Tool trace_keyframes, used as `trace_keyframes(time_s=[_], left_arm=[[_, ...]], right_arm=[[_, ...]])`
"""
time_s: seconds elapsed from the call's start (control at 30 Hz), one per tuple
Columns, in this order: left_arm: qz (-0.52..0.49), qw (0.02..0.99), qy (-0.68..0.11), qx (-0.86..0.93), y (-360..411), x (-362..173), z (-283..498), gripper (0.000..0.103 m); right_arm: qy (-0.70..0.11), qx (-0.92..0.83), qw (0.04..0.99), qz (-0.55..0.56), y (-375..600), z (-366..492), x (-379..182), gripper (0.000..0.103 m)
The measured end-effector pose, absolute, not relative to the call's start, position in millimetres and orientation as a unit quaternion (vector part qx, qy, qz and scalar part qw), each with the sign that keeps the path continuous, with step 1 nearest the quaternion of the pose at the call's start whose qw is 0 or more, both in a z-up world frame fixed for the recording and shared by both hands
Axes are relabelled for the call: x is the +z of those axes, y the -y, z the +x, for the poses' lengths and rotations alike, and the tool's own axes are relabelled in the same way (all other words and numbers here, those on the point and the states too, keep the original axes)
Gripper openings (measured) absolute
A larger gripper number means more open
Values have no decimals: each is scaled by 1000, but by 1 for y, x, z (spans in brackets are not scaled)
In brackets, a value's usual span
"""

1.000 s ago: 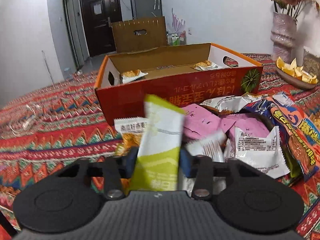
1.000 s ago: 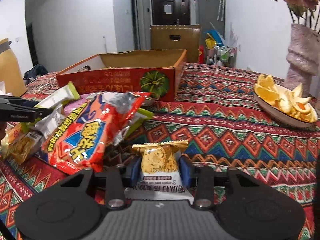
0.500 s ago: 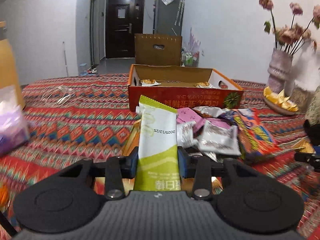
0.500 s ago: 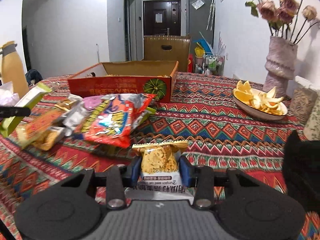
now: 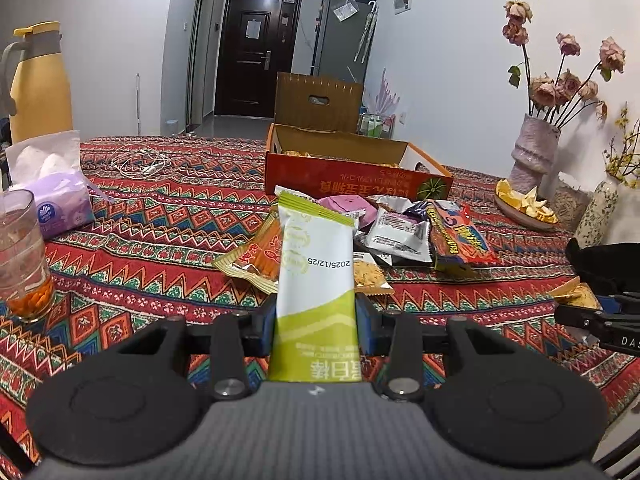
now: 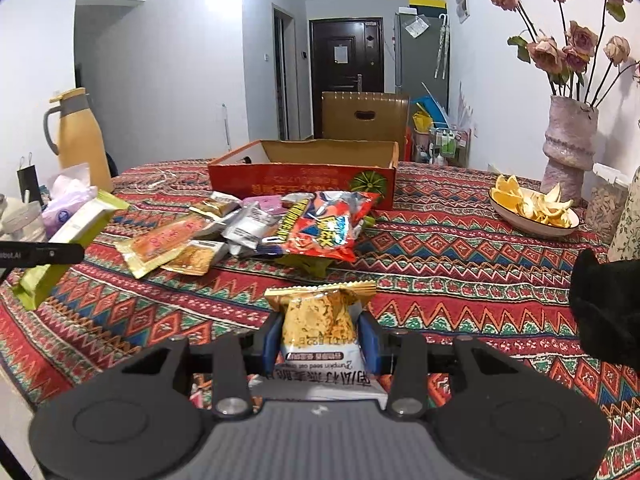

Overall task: Organize snacks
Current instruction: 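Carry the bar and crisp packet with both tools over the box, then open both tools to release the snacks into the box and withdraw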

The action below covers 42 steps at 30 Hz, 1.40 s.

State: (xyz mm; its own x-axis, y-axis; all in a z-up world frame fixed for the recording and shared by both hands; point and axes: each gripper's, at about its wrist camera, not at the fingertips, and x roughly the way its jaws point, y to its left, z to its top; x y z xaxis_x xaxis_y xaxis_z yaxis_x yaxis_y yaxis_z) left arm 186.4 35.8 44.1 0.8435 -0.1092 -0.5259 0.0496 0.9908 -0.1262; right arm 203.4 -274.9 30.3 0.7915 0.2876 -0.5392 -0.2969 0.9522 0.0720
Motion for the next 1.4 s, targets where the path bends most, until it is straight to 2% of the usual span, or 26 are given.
trace_keyframes(time_s=[0.23,0.47,0.67,0.83,1.1,1.2,1.33,1.4], left_arm=[[-48,960,-272,-48,-39,52,199,39],[-48,968,-235,-79,-49,97,276,39],[-51,968,-232,-81,-52,126,388,39],[-47,959,-271,-63,-49,118,489,39],[-31,938,-343,-45,-40,65,609,39],[-23,934,-354,-52,-33,48,625,39],[-18,930,-362,-58,-32,27,629,39],[-20,928,-368,-61,-31,20,629,40]], right_arm=[[-273,161,948,-3,274,210,38,40],[-214,203,955,-35,256,267,83,40],[-198,229,952,-50,233,367,114,40],[-238,225,945,-2,224,495,124,40],[-353,191,914,65,207,671,75,40],[-394,166,900,86,200,718,45,41],[-427,136,892,59,182,757,13,41],[-431,126,892,45,175,764,4,52]])
